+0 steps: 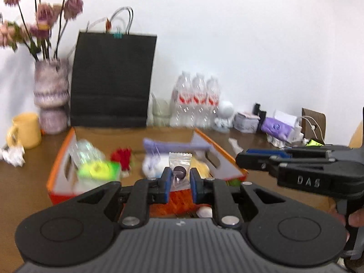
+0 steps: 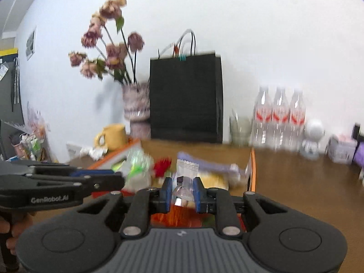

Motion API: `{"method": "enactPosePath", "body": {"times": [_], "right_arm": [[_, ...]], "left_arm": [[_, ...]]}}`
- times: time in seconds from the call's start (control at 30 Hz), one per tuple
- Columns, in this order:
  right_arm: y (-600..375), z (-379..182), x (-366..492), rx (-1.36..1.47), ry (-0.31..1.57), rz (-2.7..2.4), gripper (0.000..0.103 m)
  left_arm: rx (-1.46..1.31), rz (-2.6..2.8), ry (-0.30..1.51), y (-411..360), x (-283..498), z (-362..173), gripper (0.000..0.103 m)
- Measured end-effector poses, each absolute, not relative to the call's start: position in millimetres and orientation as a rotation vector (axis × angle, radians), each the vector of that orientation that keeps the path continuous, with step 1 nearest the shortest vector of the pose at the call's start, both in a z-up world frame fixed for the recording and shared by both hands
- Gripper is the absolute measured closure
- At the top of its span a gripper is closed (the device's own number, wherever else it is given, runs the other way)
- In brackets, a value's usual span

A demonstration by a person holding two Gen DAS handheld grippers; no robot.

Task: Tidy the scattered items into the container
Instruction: 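Carry both packets into the box and release them, then grasp the white round cap with the right gripper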

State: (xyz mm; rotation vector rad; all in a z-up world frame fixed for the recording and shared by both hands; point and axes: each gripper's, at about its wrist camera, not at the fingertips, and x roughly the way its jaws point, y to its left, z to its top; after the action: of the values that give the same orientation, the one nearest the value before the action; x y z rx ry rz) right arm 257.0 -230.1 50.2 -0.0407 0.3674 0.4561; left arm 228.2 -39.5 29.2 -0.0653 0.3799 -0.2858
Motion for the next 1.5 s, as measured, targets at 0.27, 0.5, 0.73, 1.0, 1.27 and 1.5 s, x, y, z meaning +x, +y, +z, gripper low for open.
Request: {"method": "enactPosePath", "body": {"times": [0.27, 0.5, 0.73, 1.0, 1.27, 1.5], "right_arm": [[-191.3, 44.4, 328.5, -0.002, 0.452, 0.466, 0.085], [-166.3, 6.8, 373.5, -0.022, 0.604, 0.437, 0.085], [-165.6, -3.4, 375.0, -0.053, 0.634, 0.418, 0.083], [-181.8, 7.9, 375.8, -0.018, 0.634, 0.358, 0.039], [-189.4, 23.5, 370.7, -0.011, 0.601, 0.354, 0.0], [-187.1, 32.2, 359.0, -0.029, 0.532, 0.312, 0.0]], "left_arm": [[-0.141, -0.205, 0.367, -20.0, 287.4, 36.3, 0.085], [-0.139, -0.174, 0.484, -7.1, 328.4, 8.3, 0.085], [-0.125, -0.172, 0.53, -8.1, 336.0, -8.9, 0.073], [-0.136, -0.096, 0.498, -3.1, 331.3, -0.3, 0.014], [-0.146, -0.035, 0.464, 2.6, 323.1, 14.2, 0.0], [-0.174, -0.009, 0.458, 7.0, 318.7, 18.8, 0.0]]}}
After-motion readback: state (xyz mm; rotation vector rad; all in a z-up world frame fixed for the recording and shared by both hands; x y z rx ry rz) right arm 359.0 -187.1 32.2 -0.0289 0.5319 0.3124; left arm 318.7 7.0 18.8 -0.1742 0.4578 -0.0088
